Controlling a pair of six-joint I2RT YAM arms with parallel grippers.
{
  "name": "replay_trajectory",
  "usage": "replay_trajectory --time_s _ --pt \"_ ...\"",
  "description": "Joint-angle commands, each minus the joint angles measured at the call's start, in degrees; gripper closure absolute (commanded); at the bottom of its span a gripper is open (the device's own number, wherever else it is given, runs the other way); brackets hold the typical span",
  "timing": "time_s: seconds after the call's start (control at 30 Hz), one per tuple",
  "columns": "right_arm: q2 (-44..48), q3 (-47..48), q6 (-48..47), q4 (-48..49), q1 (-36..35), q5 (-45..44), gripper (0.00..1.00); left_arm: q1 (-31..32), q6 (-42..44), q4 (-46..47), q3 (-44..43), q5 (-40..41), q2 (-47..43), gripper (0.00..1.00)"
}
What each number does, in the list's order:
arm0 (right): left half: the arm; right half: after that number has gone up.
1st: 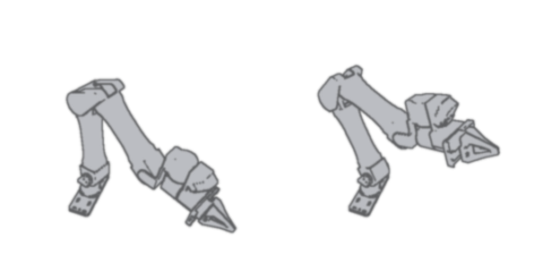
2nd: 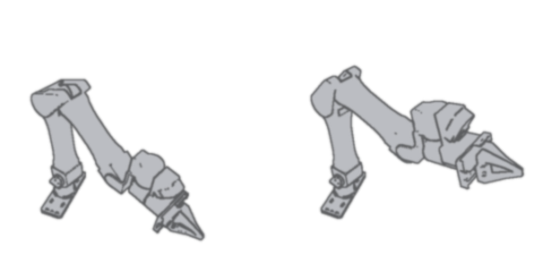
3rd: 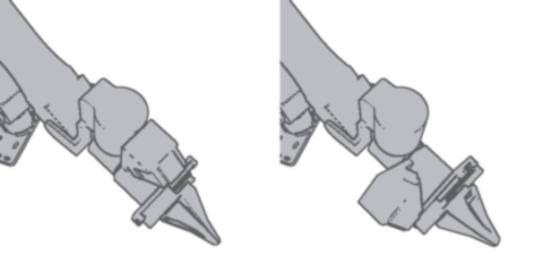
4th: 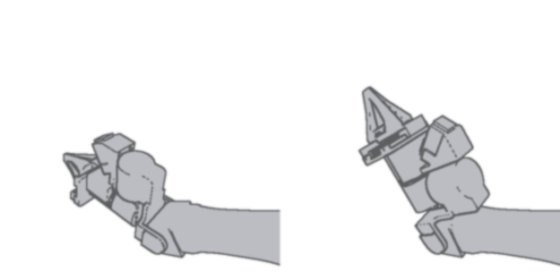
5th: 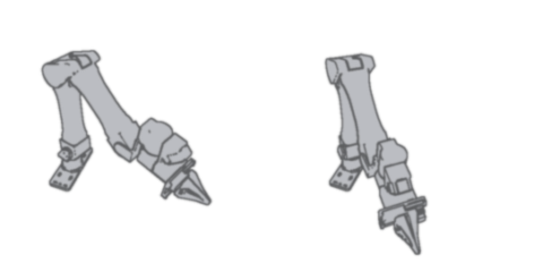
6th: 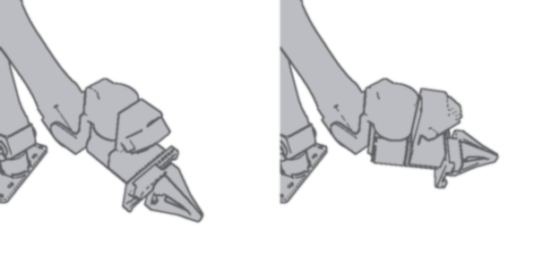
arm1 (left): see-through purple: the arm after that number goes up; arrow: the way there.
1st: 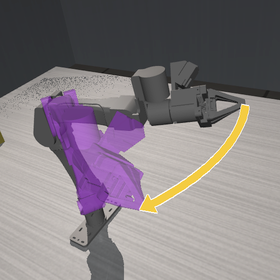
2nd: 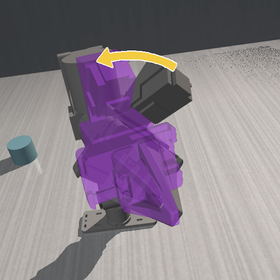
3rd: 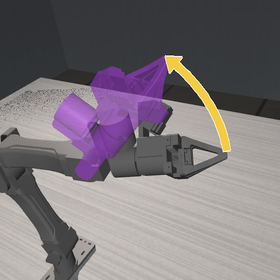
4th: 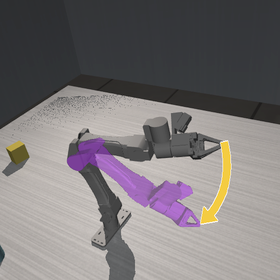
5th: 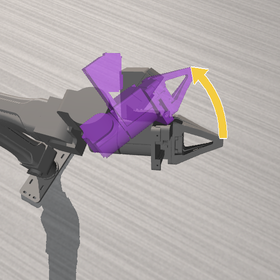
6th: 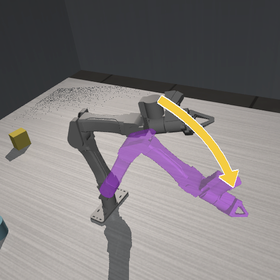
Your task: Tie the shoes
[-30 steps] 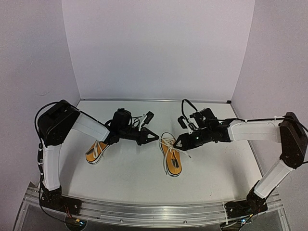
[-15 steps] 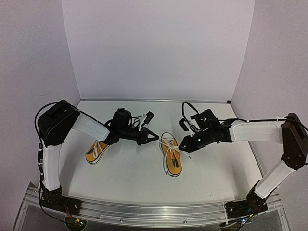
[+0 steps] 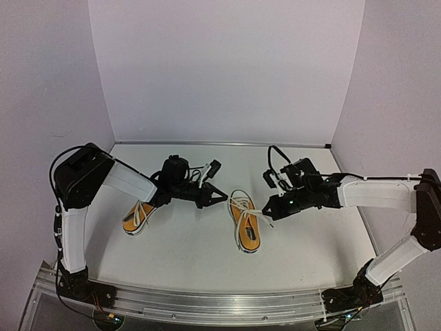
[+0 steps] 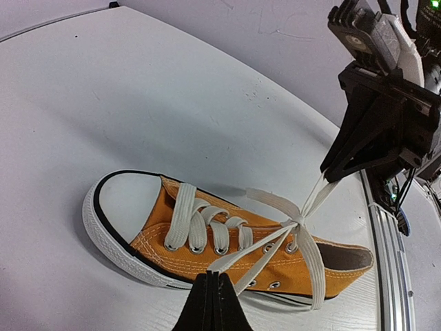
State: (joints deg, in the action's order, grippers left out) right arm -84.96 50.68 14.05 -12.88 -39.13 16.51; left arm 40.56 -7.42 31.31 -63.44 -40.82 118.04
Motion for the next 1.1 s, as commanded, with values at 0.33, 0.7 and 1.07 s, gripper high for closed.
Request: replay_trajectory --time_s 0.33,0.7,1.07 --pt "12.4 -11.8 18.5 7.9 0.3 -13.1 1.00 -1.0 -0.1 1.3 -1.0 1.7 -1.3 1.00" --pt "8.7 -12.8 15.7 15.9 0.3 4.9 0.78 -1.2 0.4 0.6 -2.5 -2.1 -0.6 1.00" --pt "11.0 -10.2 15.0 10.9 0.3 5.8 0.48 -1.2 1.5 -2.2 -4.4 -3.3 -0.2 1.00"
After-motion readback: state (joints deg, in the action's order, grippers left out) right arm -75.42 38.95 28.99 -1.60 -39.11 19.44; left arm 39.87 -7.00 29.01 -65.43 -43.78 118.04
